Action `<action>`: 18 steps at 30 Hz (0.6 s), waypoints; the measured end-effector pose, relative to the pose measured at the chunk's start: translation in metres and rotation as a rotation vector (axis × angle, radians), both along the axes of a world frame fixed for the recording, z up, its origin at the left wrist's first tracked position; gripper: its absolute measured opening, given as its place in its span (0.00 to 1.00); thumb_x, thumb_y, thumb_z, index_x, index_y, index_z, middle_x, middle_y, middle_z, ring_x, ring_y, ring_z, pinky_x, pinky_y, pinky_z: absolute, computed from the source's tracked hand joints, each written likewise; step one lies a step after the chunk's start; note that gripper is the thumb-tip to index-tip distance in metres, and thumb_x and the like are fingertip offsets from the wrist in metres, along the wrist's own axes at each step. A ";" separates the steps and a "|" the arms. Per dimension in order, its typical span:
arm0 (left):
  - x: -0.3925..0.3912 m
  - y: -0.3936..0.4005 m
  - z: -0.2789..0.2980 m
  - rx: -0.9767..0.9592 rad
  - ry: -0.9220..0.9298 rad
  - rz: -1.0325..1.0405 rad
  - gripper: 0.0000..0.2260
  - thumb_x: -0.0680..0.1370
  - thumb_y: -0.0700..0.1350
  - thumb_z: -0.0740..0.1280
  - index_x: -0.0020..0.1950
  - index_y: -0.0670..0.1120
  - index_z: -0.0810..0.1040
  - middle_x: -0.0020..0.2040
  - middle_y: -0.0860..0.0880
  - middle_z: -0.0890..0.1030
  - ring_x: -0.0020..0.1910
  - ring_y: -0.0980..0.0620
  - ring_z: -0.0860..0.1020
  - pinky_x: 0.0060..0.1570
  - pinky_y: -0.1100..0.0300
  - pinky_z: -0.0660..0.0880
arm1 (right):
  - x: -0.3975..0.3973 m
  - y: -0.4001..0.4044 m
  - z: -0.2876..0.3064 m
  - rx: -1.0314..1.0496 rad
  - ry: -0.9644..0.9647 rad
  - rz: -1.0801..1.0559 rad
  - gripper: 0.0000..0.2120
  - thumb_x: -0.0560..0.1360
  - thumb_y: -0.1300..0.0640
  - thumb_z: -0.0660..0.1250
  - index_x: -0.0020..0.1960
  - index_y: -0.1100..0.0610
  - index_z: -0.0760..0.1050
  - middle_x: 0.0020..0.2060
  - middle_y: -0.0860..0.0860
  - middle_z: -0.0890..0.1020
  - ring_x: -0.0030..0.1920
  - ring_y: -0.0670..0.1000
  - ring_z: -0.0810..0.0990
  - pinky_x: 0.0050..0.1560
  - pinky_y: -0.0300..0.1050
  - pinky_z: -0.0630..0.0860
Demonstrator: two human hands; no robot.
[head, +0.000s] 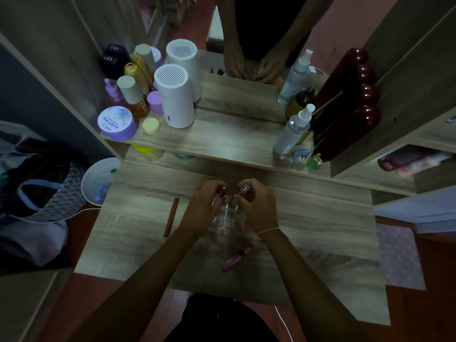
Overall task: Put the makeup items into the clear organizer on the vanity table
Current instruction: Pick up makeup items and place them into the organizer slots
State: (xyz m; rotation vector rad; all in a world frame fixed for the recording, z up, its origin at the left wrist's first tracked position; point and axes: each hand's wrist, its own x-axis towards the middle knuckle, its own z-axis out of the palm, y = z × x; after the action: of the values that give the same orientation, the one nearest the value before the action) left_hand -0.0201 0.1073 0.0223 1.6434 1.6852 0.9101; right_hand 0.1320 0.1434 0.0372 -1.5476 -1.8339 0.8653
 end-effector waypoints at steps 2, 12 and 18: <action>-0.001 0.001 -0.005 -0.023 0.020 -0.006 0.11 0.75 0.36 0.66 0.56 0.45 0.75 0.52 0.47 0.78 0.48 0.58 0.75 0.44 0.75 0.69 | -0.001 0.000 -0.002 -0.008 -0.010 0.020 0.13 0.65 0.69 0.73 0.48 0.59 0.78 0.43 0.56 0.82 0.45 0.53 0.80 0.48 0.46 0.77; 0.000 0.004 -0.014 -0.056 0.110 -0.027 0.11 0.75 0.35 0.66 0.56 0.43 0.76 0.53 0.44 0.80 0.50 0.44 0.78 0.54 0.46 0.74 | -0.009 -0.003 -0.012 -0.060 -0.055 0.042 0.16 0.63 0.71 0.69 0.48 0.59 0.78 0.44 0.56 0.82 0.45 0.55 0.80 0.49 0.57 0.78; -0.001 0.004 -0.013 -0.037 0.111 -0.043 0.11 0.74 0.34 0.66 0.55 0.41 0.76 0.53 0.43 0.80 0.50 0.43 0.78 0.54 0.45 0.74 | -0.011 -0.003 -0.017 -0.055 -0.118 0.069 0.13 0.64 0.70 0.69 0.48 0.60 0.77 0.44 0.58 0.81 0.45 0.57 0.80 0.49 0.53 0.77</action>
State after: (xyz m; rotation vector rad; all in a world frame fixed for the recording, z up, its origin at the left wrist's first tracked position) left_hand -0.0213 0.1109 0.0096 1.7272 1.7226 0.7748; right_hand 0.1211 0.1401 0.0206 -1.6081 -1.9731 0.8793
